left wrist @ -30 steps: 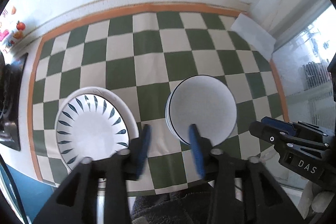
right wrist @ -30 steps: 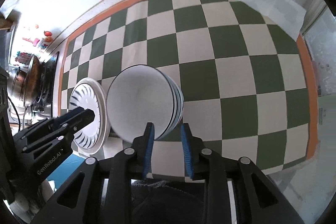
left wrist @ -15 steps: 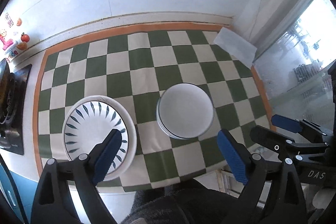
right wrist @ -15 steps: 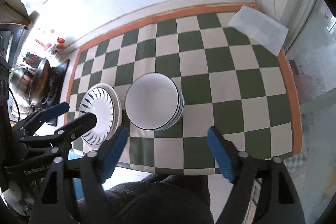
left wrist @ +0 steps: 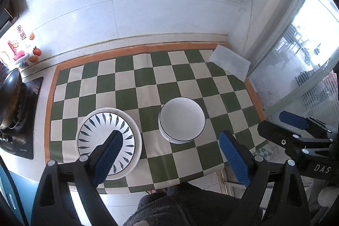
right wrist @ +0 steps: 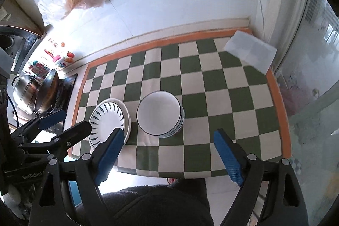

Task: Organize plates and bowls
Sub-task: 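Lower the bowl stack onto the cloth and open both grippers, then grip the bowl stack rim with both grippers and lift it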

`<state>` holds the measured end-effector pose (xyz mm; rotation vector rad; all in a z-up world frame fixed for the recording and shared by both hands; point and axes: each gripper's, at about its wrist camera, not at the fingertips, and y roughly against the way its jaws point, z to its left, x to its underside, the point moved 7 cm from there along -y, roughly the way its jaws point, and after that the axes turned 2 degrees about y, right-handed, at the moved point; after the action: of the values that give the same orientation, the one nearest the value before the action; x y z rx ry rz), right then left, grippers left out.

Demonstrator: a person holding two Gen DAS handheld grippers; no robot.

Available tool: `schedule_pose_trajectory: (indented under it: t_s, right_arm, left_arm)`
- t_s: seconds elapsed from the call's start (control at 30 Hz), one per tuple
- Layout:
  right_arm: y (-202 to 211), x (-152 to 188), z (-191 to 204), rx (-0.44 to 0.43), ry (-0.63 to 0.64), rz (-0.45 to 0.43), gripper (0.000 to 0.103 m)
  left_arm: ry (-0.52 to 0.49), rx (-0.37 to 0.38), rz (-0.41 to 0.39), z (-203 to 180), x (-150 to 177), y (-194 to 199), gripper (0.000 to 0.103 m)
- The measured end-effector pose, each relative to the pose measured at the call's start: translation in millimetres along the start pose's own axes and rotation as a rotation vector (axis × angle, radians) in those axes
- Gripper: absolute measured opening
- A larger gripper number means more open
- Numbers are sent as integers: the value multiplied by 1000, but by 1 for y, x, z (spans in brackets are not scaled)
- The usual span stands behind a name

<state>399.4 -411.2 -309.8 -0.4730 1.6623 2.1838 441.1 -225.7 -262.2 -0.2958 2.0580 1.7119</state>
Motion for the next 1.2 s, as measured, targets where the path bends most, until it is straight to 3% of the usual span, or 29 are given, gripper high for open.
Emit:
schedule_pose_trajectory:
  t_s: [0.23,0.4,0.73,0.97,1.2]
  right_arm:
    - [0,-2,1,-20,-17,6,90]
    - [-29,-2,-10,-37,-53,53,90]
    - [-137,6,-47,-138,-209,181,91]
    - [-210,18,-60,-156,-250,288,90]
    - [-267,27,-55,-237,-289,372,90]
  left_arm:
    - [24,13,49,6,0,-22,93]
    - [70,57,126,13,-2,-58,93]
    - [182,133,332,29,-5,-157,93]
    - [258,213,458,33,-5,-210,93]
    - [249,241,544,36,-1,-245,93]
